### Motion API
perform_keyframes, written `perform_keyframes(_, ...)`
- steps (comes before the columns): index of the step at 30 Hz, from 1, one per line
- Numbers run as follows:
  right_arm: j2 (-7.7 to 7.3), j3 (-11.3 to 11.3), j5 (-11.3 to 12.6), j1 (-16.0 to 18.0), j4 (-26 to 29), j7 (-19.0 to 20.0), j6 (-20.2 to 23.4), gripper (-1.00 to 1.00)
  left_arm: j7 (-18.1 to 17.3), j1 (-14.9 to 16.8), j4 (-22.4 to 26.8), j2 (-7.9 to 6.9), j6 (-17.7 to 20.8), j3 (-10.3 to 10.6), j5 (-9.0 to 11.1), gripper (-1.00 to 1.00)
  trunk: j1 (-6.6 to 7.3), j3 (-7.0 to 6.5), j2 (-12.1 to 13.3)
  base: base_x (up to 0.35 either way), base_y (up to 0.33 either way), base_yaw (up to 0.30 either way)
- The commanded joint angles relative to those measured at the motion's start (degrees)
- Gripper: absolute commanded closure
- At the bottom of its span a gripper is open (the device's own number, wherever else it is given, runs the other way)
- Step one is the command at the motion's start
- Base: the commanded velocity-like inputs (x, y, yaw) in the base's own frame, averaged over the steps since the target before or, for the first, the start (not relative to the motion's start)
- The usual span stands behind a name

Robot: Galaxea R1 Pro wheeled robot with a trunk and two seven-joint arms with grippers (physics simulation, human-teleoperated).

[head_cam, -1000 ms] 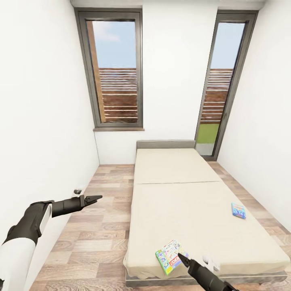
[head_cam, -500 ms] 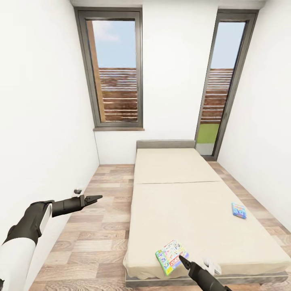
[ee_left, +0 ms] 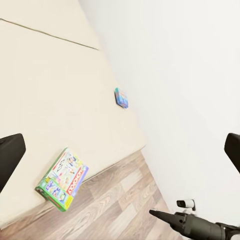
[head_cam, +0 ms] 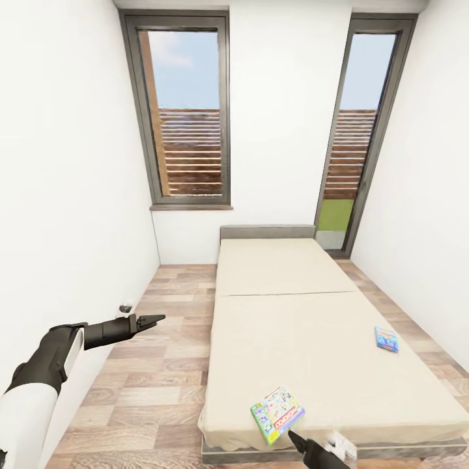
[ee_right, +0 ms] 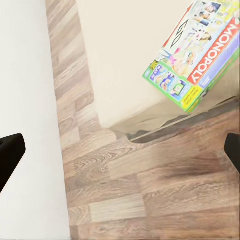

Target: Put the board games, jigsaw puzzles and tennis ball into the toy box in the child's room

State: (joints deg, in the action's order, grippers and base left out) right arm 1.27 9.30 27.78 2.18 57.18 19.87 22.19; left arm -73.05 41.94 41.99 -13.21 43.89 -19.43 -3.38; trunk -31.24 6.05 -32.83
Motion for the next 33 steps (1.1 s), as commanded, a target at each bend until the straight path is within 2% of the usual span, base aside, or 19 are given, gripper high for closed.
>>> perform_keyframes(1, 0.03, 0.27, -0.25, 0.23, -1.9, 0.17, -0.37, -1.0, -0.38, 0.07, 0.02, 0.03, 0.59, -0.18, -0.37, -1.0, -0.25, 0.29, -0.52, 0.0, 0.0, 0.0)
perform_keyframes(5, 0.0, 0.41, -2.63, 2.05, -8.58, 0.37, -5.03, -1.0, -0.37, 0.07, 0.02, 0.05, 0.59, -0.11, -0.32, -1.0, -1.13, 1.01, -2.12, 0.0, 0.0, 0.0)
perform_keyframes(9, -0.03, 0.72, -3.38, 3.61, -12.34, 0.8, -6.98, -1.0, -0.35, 0.07, 0.02, 0.03, 0.59, -0.16, -0.37, -1.0, -2.01, 1.73, -3.73, 0.0, 0.0, 0.0)
perform_keyframes(13, 0.05, 0.86, -3.55, 3.97, -13.3, 0.53, -9.27, -1.0, -0.35, 0.07, 0.02, 0.03, 0.58, -0.13, -0.33, -1.0, -2.88, 2.45, -5.33, 0.0, 0.0, 0.0)
perform_keyframes(19, 0.25, 0.91, -3.21, 4.03, -16.61, 0.21, -19.45, -1.0, -0.28, 0.07, 0.02, 0.1, 0.51, -0.02, -0.31, -1.0, -4.2, 3.53, -7.74, 0.0, 0.0, 0.0)
perform_keyframes(24, 0.12, 1.0, -2.78, 4.04, -17.56, 1.01, -22.69, -1.0, -0.22, 0.07, 0.02, 0.11, 0.5, 0.0, -0.34, -1.0, -5.3, 4.42, -9.74, 0.0, 0.0, 0.0)
perform_keyframes(26, 0.08, 1.1, -2.38, 4.05, -17.93, 2.22, -22.95, -1.0, -0.21, 0.07, 0.02, 0.12, 0.5, 0.0, -0.37, -1.0, -5.74, 4.78, -10.55, 0.0, 0.0, 0.0)
perform_keyframes(30, -0.37, 1.95, 0.38, 4.2, -21.08, 7.91, -22.78, -1.0, -0.18, 0.07, 0.02, 0.12, 0.48, 0.0, -0.36, -1.0, -6.62, 5.5, -12.15, 0.0, 0.0, 0.0)
perform_keyframes(33, -2.18, 2.36, 2.86, 4.52, -24.07, 11.67, -21.4, -1.0, 0.06, 0.07, 0.02, 0.25, 0.48, 0.06, -0.38, -1.0, -7.28, 6.04, -13.35, 0.0, 0.0, 0.0)
